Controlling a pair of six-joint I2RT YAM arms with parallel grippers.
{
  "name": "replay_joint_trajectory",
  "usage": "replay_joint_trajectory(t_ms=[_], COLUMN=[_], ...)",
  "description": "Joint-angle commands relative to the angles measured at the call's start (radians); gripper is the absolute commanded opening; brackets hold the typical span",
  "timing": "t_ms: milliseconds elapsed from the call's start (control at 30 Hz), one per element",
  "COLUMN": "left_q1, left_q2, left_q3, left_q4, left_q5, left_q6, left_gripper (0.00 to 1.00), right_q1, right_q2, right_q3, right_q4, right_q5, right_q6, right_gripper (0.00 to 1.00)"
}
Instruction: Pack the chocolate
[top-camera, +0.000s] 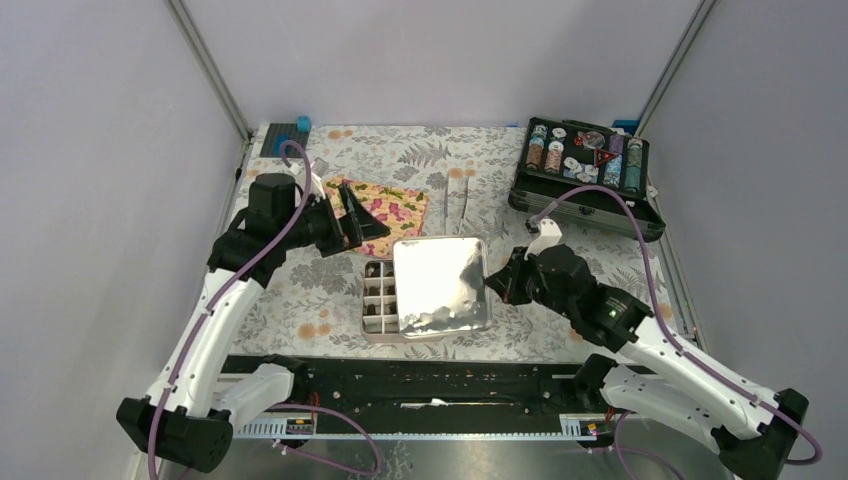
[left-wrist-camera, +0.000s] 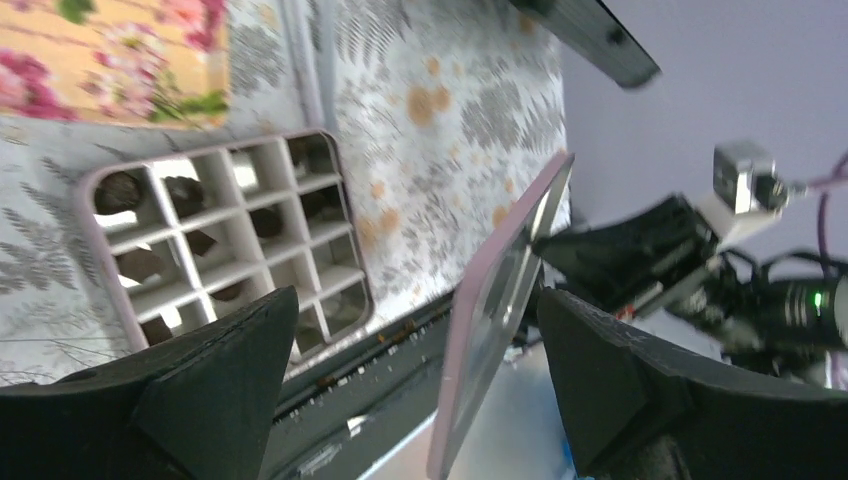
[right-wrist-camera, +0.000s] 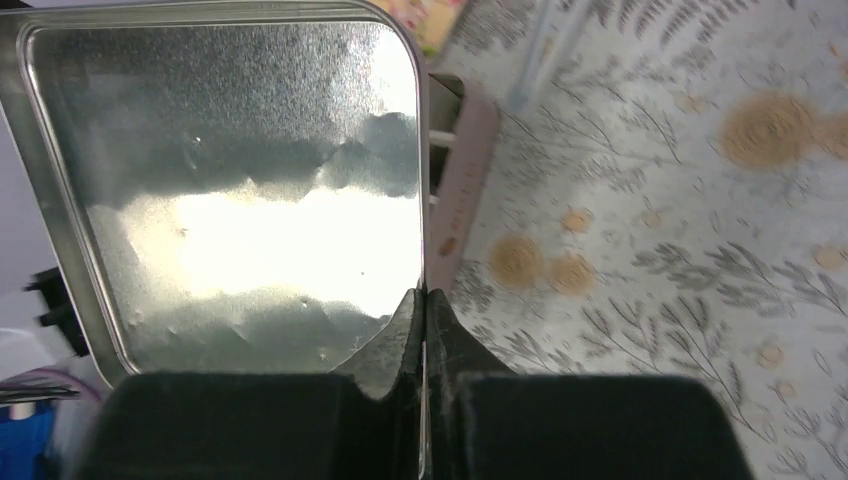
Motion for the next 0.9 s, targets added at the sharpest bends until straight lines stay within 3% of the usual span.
replay_joint_trajectory(t_ms=[0,167,400,633,867], left_q1=[0.000,0.000,-0.002,-0.002,-0.024], left_q2=[-0.083,-0.171,-0.163,-0.153,-0.144], left_q3=[0.006,-0.024,-0.107,-0.117,-0.173], left_q4=[-0.003,0.048,0.087,0.035,0.136], left_q5=[0.225,0.284,0.365,0.343,0.370], left_q6=[0.046,0.036,0.018,0.059,-0.004], left_gripper=[0.96,0.99,0.98,0.95,0.87], right_q1=[0.008,0.007,0.008,0.008,0.008], right_q2=[-0.057,-0.007,0.066,0.060,0.096], right_q3=[-0.012,0.018,0.054,0.045,0.062], right_q4=[0.224,0.245,0.296,0.329,0.345], right_q5=[-0.062,0.005,-0.006,0.005,0.022], right_q6=[-0.015,-0.004,0.031,0.048,0.068], right_gripper=[0.00,0.00,0.00,0.00,0.00])
